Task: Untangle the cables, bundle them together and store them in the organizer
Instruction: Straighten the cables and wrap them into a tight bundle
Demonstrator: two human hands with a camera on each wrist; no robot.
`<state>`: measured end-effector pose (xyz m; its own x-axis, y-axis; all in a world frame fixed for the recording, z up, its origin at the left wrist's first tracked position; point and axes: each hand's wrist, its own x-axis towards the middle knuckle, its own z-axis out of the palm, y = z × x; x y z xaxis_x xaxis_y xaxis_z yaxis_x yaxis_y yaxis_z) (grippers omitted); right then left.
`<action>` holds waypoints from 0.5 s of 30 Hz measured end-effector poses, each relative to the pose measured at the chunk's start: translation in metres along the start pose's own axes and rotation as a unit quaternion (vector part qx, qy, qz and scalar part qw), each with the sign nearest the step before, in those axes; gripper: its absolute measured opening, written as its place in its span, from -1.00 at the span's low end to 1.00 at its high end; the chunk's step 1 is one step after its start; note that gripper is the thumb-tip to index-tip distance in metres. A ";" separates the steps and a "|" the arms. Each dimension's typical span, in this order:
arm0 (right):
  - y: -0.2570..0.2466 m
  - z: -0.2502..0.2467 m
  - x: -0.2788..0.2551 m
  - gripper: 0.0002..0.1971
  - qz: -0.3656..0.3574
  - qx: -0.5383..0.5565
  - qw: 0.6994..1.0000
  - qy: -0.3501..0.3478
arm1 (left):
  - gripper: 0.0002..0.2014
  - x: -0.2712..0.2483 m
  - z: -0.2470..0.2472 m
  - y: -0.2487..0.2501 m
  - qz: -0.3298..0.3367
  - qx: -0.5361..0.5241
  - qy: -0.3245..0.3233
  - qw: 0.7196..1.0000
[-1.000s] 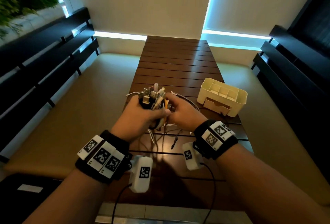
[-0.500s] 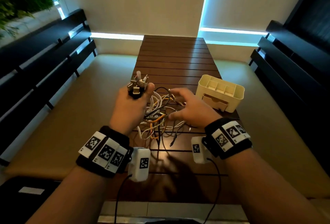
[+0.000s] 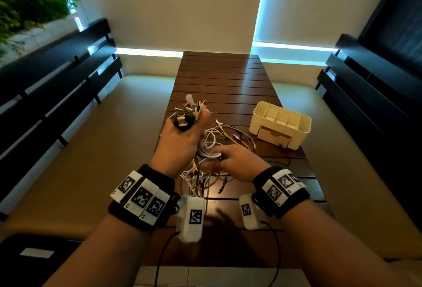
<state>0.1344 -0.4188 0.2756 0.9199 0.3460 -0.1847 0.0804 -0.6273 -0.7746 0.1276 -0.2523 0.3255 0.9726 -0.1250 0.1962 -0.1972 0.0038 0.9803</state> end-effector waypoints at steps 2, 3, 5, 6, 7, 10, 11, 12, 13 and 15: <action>-0.001 -0.010 -0.005 -0.71 0.012 0.001 1.000 -0.026 | -0.56 -0.001 -0.002 -0.003 -0.001 0.003 -0.001 1.000; -0.003 -0.017 -0.008 -0.65 0.013 0.015 1.000 -0.019 | -0.55 -0.001 -0.004 -0.006 0.000 0.011 -0.004 1.000; -0.012 -0.032 -0.016 -0.58 -0.003 0.056 0.998 0.043 | -0.56 -0.001 -0.008 -0.008 0.009 0.019 -0.008 1.000; -0.019 -0.039 -0.018 -0.56 -0.019 0.062 0.993 0.098 | -0.56 -0.001 -0.009 -0.008 0.014 0.025 -0.010 1.000; -0.027 -0.044 -0.021 -0.56 -0.036 0.059 0.985 0.156 | -0.56 -0.001 -0.008 -0.008 0.017 0.032 -0.011 0.999; -0.053 -0.044 -0.024 -0.58 -0.105 0.056 0.969 0.218 | -0.58 -0.002 -0.003 -0.005 0.023 0.031 -0.018 0.999; -0.059 -0.042 -0.024 -0.61 -0.127 0.042 0.966 0.219 | -0.59 -0.002 -0.001 -0.003 0.025 0.027 -0.023 0.999; -0.062 -0.039 -0.022 -0.65 -0.140 0.023 0.963 0.229 | -0.59 -0.002 0.000 -0.002 0.026 0.023 -0.029 0.999; -0.063 -0.037 -0.020 -0.71 -0.143 0.005 0.957 0.251 | -0.61 -0.001 0.000 -0.002 0.026 0.018 -0.032 0.999; -0.060 -0.038 -0.016 -0.80 -0.119 -0.026 0.941 0.316 | -0.68 -0.001 -0.002 -0.002 0.021 0.010 -0.029 0.999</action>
<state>0.1297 -0.4134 0.3483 0.9165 0.0082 0.3998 0.3174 -0.6232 -0.7148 0.1273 -0.2505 0.3235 0.9549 -0.1824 0.2343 -0.2402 -0.0102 0.9707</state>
